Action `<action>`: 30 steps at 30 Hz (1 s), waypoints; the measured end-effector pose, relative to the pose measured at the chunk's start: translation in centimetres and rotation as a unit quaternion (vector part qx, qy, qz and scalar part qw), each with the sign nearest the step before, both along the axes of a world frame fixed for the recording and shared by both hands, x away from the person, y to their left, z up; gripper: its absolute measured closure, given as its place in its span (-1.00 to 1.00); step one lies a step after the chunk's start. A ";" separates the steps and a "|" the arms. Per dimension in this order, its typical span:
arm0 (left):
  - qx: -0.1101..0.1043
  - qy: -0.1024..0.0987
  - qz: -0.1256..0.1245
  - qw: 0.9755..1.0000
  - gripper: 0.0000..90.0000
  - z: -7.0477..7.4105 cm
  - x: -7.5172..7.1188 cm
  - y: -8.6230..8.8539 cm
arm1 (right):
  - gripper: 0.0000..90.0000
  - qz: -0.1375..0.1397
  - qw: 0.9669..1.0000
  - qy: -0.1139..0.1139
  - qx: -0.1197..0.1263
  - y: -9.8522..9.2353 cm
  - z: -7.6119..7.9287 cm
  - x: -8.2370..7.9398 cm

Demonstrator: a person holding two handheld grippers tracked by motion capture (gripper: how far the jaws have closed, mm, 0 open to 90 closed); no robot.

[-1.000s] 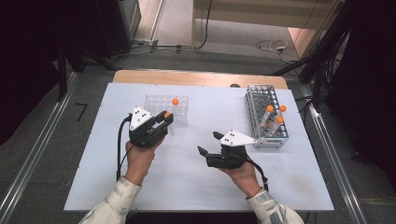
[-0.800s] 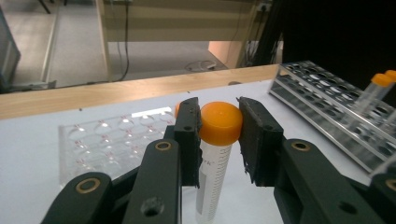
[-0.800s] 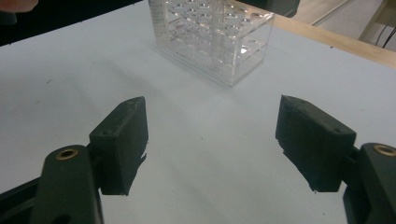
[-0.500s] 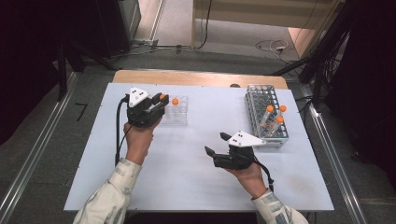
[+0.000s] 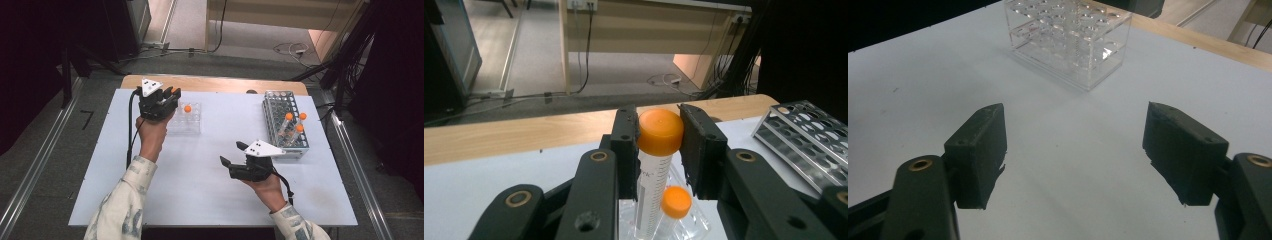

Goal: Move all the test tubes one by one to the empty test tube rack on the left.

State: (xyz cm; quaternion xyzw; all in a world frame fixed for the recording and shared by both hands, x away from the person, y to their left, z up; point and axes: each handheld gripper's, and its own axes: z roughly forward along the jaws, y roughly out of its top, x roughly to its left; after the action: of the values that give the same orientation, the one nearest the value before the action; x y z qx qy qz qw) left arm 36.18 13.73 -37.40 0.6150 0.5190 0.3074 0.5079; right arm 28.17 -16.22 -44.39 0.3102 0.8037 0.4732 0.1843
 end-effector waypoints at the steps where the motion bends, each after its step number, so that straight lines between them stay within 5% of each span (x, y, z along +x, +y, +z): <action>1: 0.002 0.001 0.000 1.000 0.54 0.1 0.1 -0.1 | -0.46 -0.001 1.000 0.001 0.001 -0.1 0.0 0.0; 30: 0.040 0.015 0.012 0.999 0.54 -2.2 0.8 -1.1 | -0.46 -0.004 1.000 -0.002 0.002 -0.1 0.0 0.0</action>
State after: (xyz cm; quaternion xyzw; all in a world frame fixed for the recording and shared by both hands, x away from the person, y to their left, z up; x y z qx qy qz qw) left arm 36.98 12.59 -39.59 0.6334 0.5208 0.3248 0.4712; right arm 28.15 -16.37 -44.34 0.3130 0.8011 0.4747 0.1868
